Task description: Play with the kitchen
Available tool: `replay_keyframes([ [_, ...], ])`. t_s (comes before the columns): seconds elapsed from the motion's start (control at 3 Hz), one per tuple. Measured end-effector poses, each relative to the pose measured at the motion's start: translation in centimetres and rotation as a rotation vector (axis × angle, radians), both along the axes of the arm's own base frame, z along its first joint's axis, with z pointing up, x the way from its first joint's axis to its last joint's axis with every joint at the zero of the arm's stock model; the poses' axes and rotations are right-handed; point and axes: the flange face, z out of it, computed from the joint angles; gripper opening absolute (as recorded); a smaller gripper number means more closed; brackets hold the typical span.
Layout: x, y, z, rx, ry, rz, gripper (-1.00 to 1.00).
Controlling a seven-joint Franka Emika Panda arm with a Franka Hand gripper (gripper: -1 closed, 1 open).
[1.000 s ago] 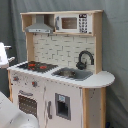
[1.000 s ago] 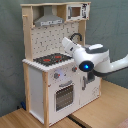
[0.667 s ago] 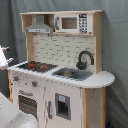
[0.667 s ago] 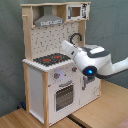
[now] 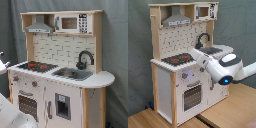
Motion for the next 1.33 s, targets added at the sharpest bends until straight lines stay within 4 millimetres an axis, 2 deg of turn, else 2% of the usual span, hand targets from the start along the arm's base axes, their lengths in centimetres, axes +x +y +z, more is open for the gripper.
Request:
replay_keyframes([
  [0.67,-0.3,-1.3,-4.2,-0.028,0.015,0.114,1.00],
  [1.33,1.0,-3.3,-7.3,-0.017,0.056,0.219,1.00],
])
